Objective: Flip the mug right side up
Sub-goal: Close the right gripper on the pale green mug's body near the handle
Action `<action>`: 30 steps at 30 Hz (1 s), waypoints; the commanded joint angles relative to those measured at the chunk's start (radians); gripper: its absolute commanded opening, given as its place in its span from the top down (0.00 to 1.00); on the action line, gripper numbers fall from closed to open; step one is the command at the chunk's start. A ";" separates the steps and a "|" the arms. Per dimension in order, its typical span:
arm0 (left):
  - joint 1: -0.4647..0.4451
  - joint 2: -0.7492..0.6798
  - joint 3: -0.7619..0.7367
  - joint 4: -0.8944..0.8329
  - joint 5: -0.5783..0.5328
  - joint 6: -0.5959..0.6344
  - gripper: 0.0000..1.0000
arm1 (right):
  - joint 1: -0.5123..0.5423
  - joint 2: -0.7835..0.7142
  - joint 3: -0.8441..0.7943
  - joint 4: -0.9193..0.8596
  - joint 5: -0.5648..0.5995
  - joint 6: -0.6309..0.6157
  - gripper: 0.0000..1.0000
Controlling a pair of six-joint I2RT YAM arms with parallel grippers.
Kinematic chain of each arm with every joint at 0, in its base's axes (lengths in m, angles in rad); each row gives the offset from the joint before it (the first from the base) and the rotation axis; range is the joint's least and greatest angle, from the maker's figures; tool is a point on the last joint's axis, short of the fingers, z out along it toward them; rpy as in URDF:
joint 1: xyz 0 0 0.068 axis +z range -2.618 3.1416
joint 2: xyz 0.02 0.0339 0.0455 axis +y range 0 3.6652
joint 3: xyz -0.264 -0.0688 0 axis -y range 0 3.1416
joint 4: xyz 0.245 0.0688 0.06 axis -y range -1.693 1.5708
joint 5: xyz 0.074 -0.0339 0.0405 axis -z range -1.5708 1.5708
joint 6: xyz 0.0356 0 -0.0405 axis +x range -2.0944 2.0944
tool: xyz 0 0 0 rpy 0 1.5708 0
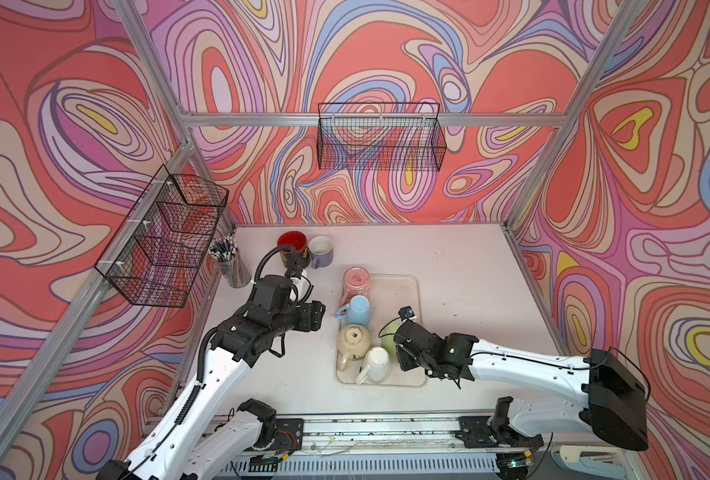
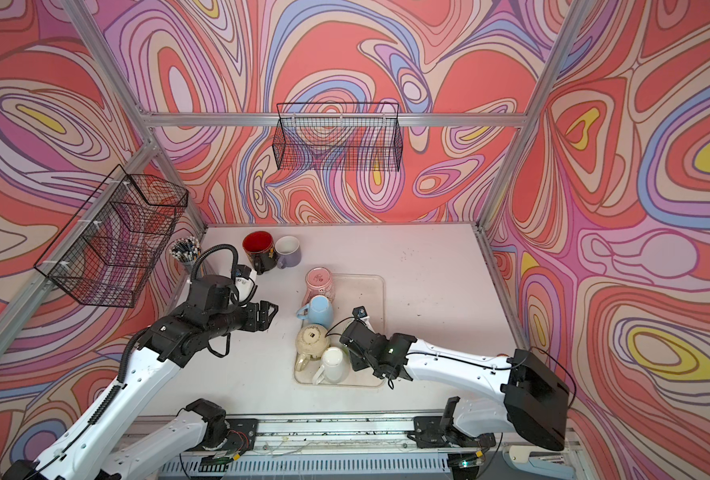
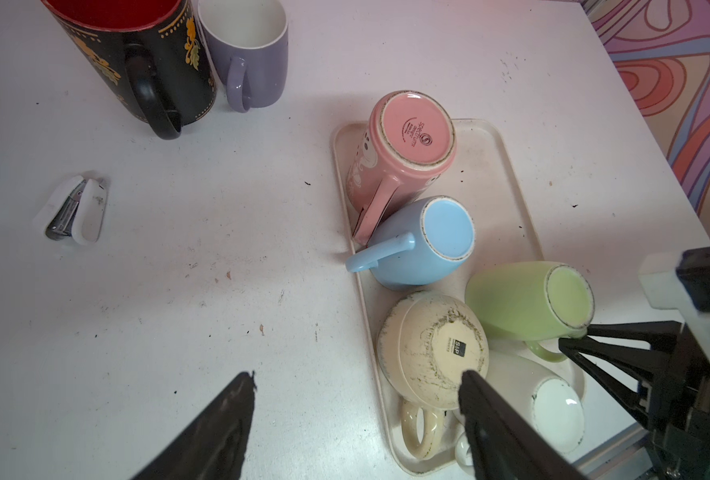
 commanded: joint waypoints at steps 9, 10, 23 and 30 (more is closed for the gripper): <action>-0.005 -0.017 -0.005 -0.001 0.023 0.010 0.20 | -0.038 0.097 0.098 -0.064 -0.006 -0.034 0.66; -0.005 -0.018 -0.005 -0.001 0.024 0.010 0.20 | -0.041 0.106 0.104 -0.068 -0.008 -0.036 0.65; -0.005 -0.020 -0.005 -0.002 0.033 0.013 0.19 | -0.076 0.172 0.139 -0.074 -0.038 -0.045 0.70; -0.006 -0.022 -0.006 -0.002 0.027 0.015 0.19 | -0.080 0.159 0.136 -0.071 -0.039 -0.044 0.89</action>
